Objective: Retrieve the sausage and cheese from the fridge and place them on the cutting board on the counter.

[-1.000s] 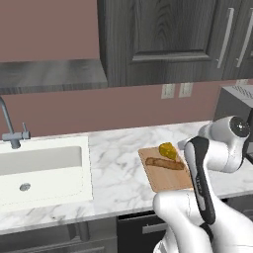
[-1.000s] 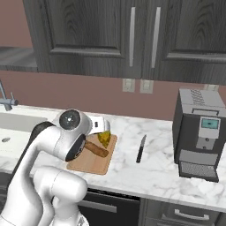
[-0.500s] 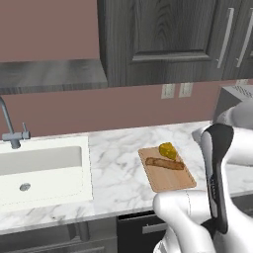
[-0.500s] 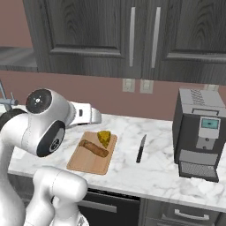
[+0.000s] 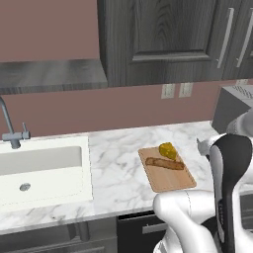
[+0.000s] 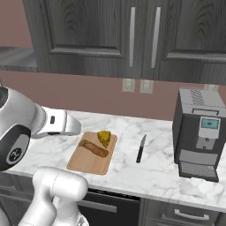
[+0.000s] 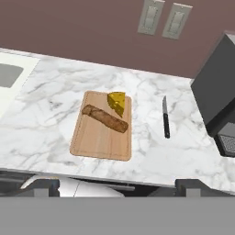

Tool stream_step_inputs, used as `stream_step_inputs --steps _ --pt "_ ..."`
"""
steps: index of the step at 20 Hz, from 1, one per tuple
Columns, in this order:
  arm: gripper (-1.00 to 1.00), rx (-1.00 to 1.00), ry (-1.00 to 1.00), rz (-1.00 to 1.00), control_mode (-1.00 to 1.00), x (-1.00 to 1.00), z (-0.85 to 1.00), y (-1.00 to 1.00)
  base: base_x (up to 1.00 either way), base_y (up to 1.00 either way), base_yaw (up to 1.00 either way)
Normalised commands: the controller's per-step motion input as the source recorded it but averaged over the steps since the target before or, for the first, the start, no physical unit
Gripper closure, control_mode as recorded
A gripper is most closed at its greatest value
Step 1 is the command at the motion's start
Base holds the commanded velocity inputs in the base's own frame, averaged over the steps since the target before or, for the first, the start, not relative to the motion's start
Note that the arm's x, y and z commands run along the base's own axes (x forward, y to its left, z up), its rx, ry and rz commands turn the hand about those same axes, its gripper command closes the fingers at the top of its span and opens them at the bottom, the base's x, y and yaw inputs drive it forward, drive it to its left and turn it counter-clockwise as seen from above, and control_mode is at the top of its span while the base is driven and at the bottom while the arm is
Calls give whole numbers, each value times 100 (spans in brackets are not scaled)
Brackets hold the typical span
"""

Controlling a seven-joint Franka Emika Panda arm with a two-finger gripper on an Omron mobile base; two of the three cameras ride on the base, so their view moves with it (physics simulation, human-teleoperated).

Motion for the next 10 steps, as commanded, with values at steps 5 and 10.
stream_step_inputs --steps 5,10 --pt "-100 3 0 0 -100 -32 8 46 0 0 0" --pt "-100 7 2 0 -100 -6 42 11 0 0 0"
